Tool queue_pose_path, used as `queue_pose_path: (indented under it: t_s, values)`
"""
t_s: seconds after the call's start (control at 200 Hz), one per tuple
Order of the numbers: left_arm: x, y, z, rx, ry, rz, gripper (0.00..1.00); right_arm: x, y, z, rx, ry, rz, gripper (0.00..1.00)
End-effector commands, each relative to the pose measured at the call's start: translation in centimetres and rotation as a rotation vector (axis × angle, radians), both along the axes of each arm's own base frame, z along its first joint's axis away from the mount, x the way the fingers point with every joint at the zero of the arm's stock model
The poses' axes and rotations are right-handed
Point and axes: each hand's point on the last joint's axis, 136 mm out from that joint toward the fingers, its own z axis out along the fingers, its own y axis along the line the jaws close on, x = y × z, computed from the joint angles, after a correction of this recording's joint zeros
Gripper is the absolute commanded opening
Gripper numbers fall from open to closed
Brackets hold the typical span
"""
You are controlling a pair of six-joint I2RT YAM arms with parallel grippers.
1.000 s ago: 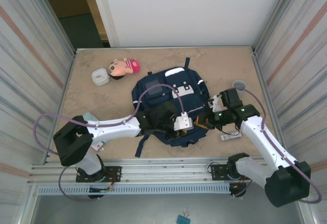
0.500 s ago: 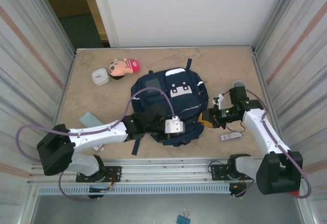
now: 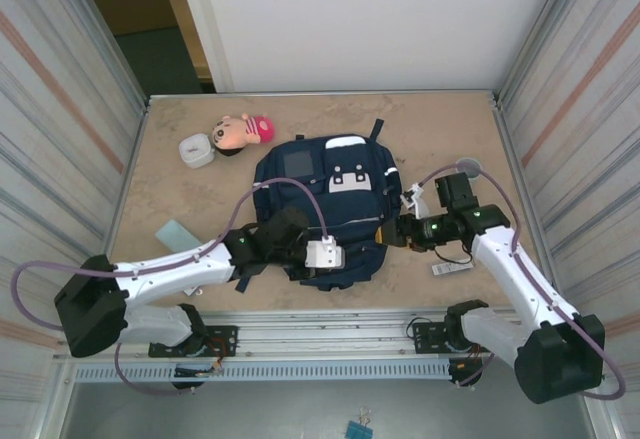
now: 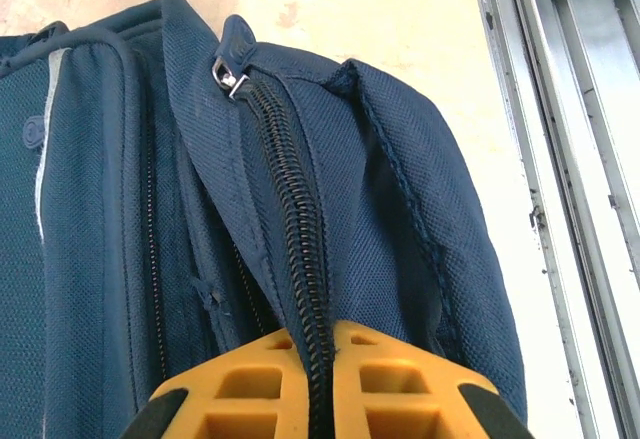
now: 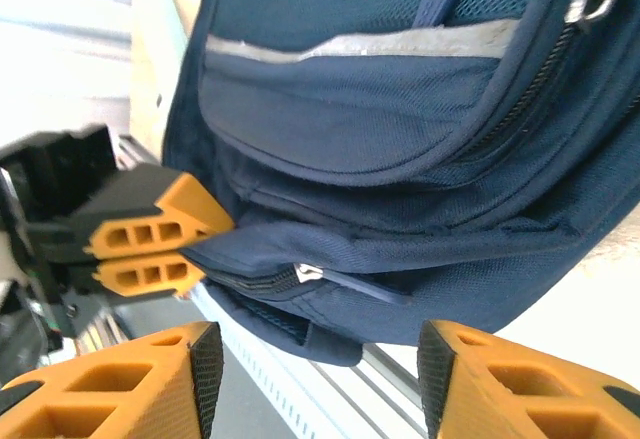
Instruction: Pack books, pencil case, and school supplies into a backpack
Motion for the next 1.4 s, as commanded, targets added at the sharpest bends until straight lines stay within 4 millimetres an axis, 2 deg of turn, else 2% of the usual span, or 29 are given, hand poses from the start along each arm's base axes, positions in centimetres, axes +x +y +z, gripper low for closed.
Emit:
queue_pose_path:
  t_s: [0.0, 0.205, 0.401, 0.511, 0.611, 0.712, 0.822, 0.867, 0.967, 1.077, 1.152, 1.233, 1.298, 1.358, 1.398]
  values:
    - [-0.1, -0.4, 2.5, -0.079, -0.061, -0.054, 0.05, 0.3, 1.3, -0.3, -0.005, -0.108, 0.085, 0.56]
    - [-0.3, -0.4, 3.1, -0.103, -0.078, -0.068, 0.07, 0.2, 3.3, -1.5, 0.018, -0.106, 0.162, 0.58]
    - [-0.5, -0.7, 3.5, -0.121, -0.086, -0.092, 0.07, 0.9, 4.4, -1.3, 0.038, -0.129, 0.196, 0.59]
    - [-0.6, -0.7, 3.8, -0.13, -0.092, -0.1, 0.07, 2.0, 3.3, -2.4, -0.079, -0.153, 0.155, 0.61]
    - [-0.6, -0.6, 3.9, -0.137, -0.099, -0.101, 0.06, 1.9, 3.1, -2.8, -0.098, -0.145, 0.164, 0.73]
    - [-0.5, -0.6, 4.2, -0.15, -0.12, -0.095, 0.07, 1.2, 3.9, -2.9, -0.064, -0.112, 0.195, 0.75]
    - [-0.4, -0.6, 4.4, -0.159, -0.137, -0.099, 0.07, 1.6, 3.3, -3.7, -0.126, -0.118, 0.169, 0.77]
    - [-0.3, -0.6, 4.5, -0.162, -0.144, -0.099, 0.07, 1.6, 3.5, -3.3, -0.105, -0.126, 0.175, 0.76]
    - [-0.2, -0.5, 4.3, -0.154, -0.153, -0.095, 0.07, 0.5, 5.0, -1.4, 0.023, -0.125, 0.235, 0.7]
    - [-0.1, -0.4, 4.2, -0.148, -0.165, -0.092, 0.07, -0.3, 5.8, 0.4, 0.122, -0.124, 0.275, 0.52]
    - [0.1, -0.3, 4.1, -0.146, -0.176, -0.082, 0.08, -0.9, 6.2, 2.0, 0.188, -0.12, 0.291, 0.49]
    - [0.3, -0.2, 4.0, -0.15, -0.189, -0.072, 0.14, 0.1, 5.4, 2.5, 0.162, -0.151, 0.215, 0.55]
    - [0.4, -0.1, 4.2, -0.157, -0.2, -0.067, 0.15, 2.3, 3.3, 1.6, 0.074, -0.129, 0.037, 0.72]
    - [0.4, 0.0, 4.3, -0.161, -0.21, -0.06, 0.16, 4.1, 1.3, 0.8, 0.084, -0.015, -0.154, 0.77]
    - [0.5, 0.0, 4.5, -0.166, -0.222, -0.056, 0.16, 4.7, 0.7, 0.4, 0.137, 0.063, -0.24, 0.78]
